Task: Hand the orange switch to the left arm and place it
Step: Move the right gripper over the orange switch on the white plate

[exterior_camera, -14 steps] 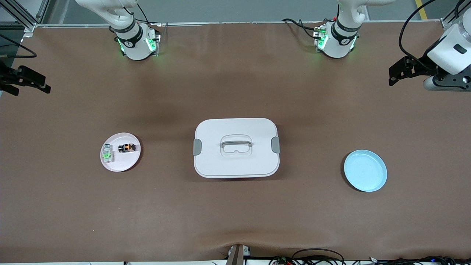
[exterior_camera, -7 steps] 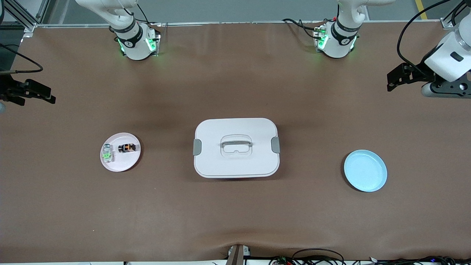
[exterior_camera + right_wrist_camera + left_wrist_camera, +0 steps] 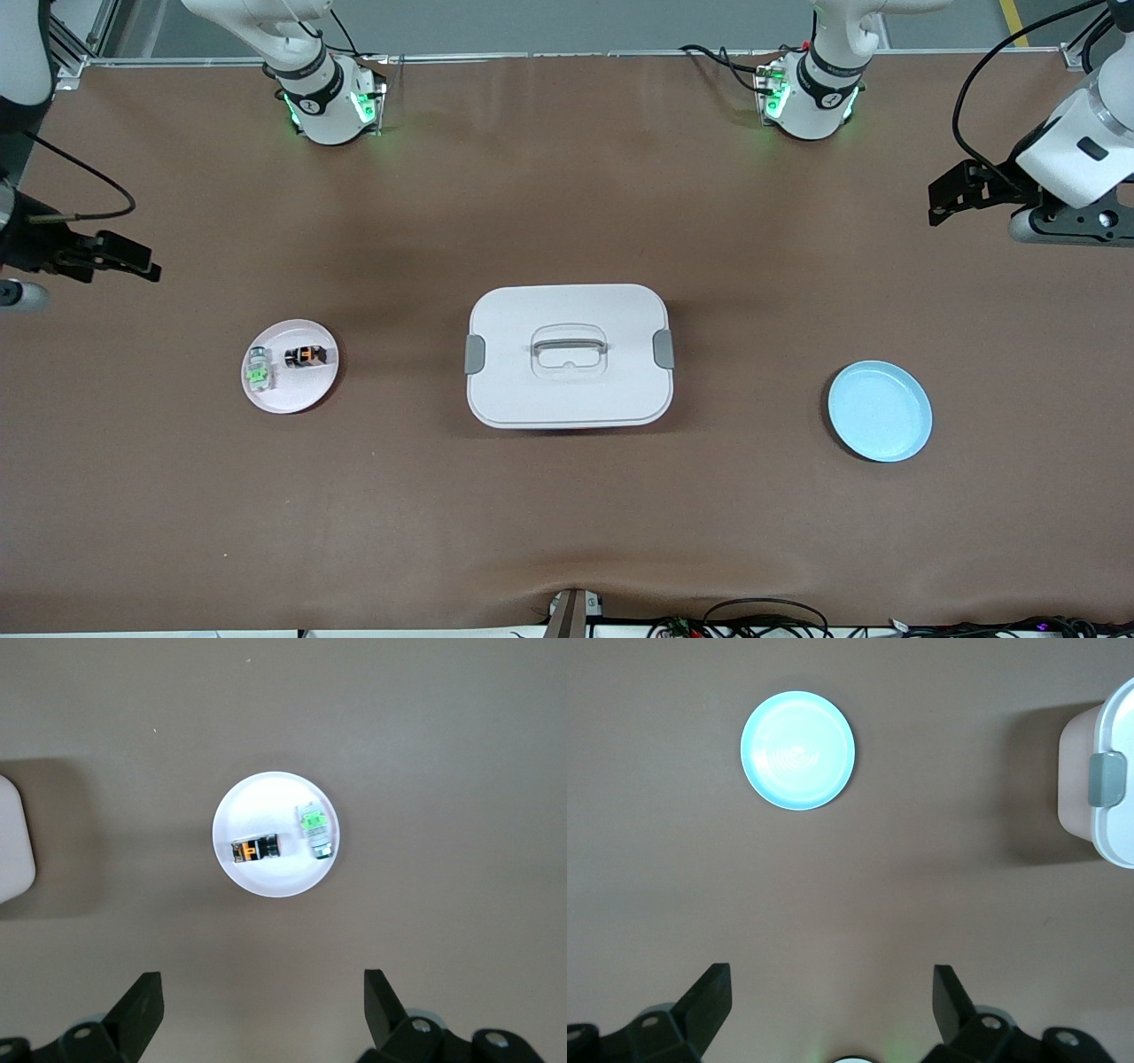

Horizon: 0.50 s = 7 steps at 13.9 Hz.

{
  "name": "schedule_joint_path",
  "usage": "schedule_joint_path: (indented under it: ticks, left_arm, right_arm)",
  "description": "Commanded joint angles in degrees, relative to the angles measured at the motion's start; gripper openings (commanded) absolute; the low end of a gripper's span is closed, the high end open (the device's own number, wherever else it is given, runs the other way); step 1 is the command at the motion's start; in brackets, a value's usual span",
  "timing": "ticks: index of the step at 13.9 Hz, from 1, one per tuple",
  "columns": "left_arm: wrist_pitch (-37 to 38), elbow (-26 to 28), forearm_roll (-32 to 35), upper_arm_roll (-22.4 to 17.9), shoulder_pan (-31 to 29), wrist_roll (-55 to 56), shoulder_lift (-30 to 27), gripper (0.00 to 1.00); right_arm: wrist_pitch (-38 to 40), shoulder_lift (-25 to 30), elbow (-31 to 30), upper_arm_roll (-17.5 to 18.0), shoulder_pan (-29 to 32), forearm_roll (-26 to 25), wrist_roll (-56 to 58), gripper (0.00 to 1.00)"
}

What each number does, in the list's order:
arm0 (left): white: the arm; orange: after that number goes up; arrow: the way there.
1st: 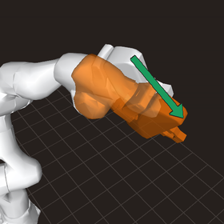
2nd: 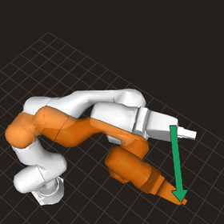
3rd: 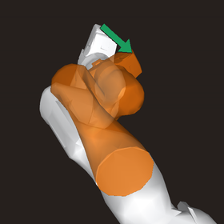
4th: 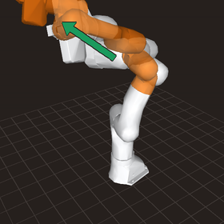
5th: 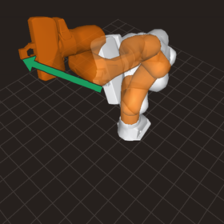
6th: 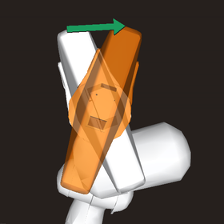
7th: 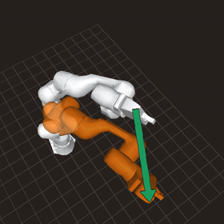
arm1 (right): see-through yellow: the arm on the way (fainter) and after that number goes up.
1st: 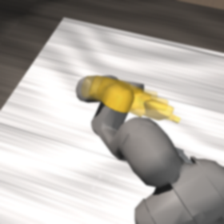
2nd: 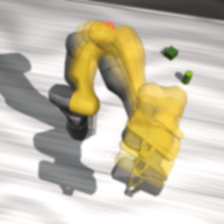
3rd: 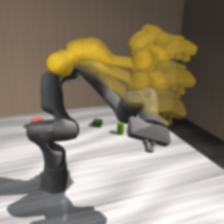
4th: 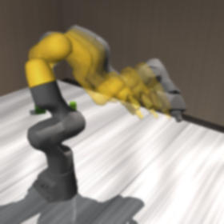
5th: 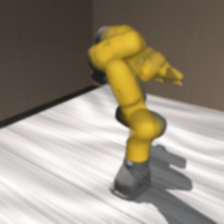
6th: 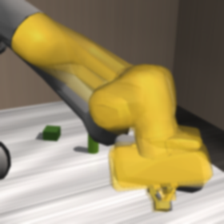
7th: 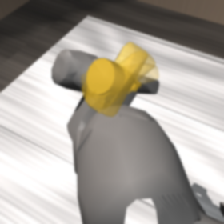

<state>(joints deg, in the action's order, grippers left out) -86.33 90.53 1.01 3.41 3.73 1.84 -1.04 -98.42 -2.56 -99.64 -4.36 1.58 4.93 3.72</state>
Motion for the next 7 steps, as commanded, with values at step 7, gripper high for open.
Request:
schedule_joint_path:
  ticks: [7]
  left_arm:
    - [0.0,-0.5,0.3,0.2,-0.1,-1.2,-0.3,1.00]
  right_arm:
    - [-17.2,1.5,-16.9,0.7,-0.3,1.7,-1.8,1.00]
